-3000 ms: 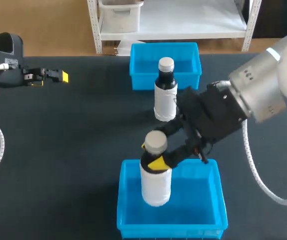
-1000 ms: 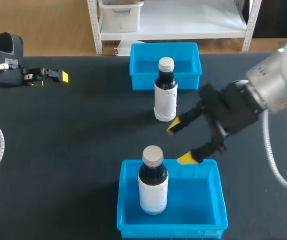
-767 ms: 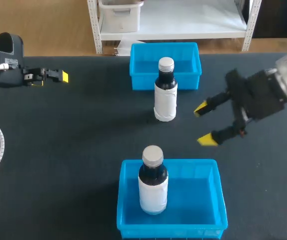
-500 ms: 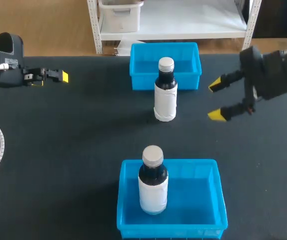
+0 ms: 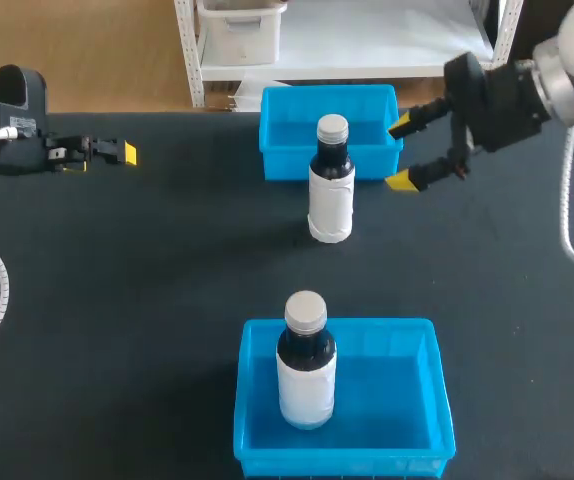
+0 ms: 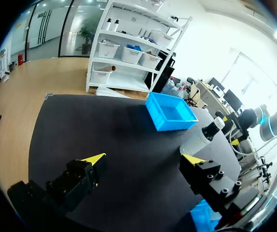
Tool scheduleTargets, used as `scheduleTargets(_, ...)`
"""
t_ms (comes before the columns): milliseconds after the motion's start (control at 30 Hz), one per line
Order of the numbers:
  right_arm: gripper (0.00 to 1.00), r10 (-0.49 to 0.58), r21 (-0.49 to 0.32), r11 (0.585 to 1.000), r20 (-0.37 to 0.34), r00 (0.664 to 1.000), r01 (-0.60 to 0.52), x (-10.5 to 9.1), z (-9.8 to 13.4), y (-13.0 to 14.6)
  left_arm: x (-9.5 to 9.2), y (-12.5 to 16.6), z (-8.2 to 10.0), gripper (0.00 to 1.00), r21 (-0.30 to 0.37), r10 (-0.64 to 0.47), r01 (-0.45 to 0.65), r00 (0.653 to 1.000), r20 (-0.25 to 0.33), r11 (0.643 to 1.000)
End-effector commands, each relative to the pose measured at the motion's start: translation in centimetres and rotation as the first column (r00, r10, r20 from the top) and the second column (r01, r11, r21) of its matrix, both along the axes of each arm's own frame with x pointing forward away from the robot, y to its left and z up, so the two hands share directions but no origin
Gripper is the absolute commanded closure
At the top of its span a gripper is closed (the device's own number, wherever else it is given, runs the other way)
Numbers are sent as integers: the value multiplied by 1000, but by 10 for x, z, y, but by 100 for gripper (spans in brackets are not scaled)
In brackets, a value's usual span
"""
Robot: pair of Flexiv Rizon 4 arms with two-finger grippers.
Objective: Pick up the bottle, and place it in the far bin if it is heavy, or in the near bin if it is light.
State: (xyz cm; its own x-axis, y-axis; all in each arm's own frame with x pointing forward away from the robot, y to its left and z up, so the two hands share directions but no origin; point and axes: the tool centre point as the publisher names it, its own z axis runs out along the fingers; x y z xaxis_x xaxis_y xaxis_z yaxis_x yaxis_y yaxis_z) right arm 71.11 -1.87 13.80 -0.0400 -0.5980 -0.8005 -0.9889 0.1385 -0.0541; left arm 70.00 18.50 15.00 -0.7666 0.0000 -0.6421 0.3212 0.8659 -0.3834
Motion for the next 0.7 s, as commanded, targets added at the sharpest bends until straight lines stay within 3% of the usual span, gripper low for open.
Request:
scheduleTargets(33,0,64,25,998,-34,997,-63,43,-9,14,0,0,0,0,0,0,0,1000,0,1000)
scheduleTargets(433,0,118,57,992,-38,992,-115,41,-13,55,0,0,0,0,0,0,0,1000,0,1000)
scheduleTargets(700,0,128,64,990,-41,991,-125,35,-14,68,0,0,0,0,0,0,0,1000,0,1000)
